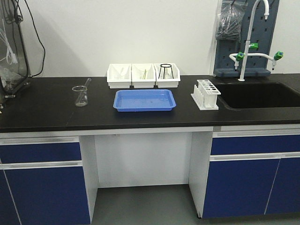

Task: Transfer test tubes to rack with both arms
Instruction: 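Drive the base forward up to the bench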

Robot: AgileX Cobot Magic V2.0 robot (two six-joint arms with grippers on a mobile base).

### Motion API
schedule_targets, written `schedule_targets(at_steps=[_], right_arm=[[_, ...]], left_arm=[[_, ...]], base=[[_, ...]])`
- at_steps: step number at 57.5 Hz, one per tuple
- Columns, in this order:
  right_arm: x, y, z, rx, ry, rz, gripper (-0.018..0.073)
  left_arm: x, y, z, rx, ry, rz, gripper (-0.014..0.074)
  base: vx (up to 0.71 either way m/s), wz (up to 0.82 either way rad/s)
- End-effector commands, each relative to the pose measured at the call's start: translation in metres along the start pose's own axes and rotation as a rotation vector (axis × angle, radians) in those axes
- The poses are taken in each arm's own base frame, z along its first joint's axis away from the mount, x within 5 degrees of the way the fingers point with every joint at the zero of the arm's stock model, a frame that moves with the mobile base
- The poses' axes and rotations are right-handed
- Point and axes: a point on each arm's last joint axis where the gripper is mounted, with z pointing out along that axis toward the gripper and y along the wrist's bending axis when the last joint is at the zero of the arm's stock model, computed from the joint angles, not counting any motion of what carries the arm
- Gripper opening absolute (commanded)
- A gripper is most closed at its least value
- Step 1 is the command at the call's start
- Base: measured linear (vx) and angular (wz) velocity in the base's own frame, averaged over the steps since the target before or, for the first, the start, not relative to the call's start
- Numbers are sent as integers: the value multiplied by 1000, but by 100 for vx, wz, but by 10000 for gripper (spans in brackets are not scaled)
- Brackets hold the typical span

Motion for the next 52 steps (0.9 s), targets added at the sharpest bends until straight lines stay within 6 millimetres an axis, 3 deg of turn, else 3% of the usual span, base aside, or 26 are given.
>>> schedule_targets(at_steps=[1, 52], right_arm=[[-4, 0, 0, -1, -73, -7, -8], [-4, 0, 0, -1, -73, -7, -8]], left_arm=[[1, 1, -1, -19, -69, -9, -21], [1, 1, -1, -19, -69, -9, -21]], base=[[0, 0], [0, 0]])
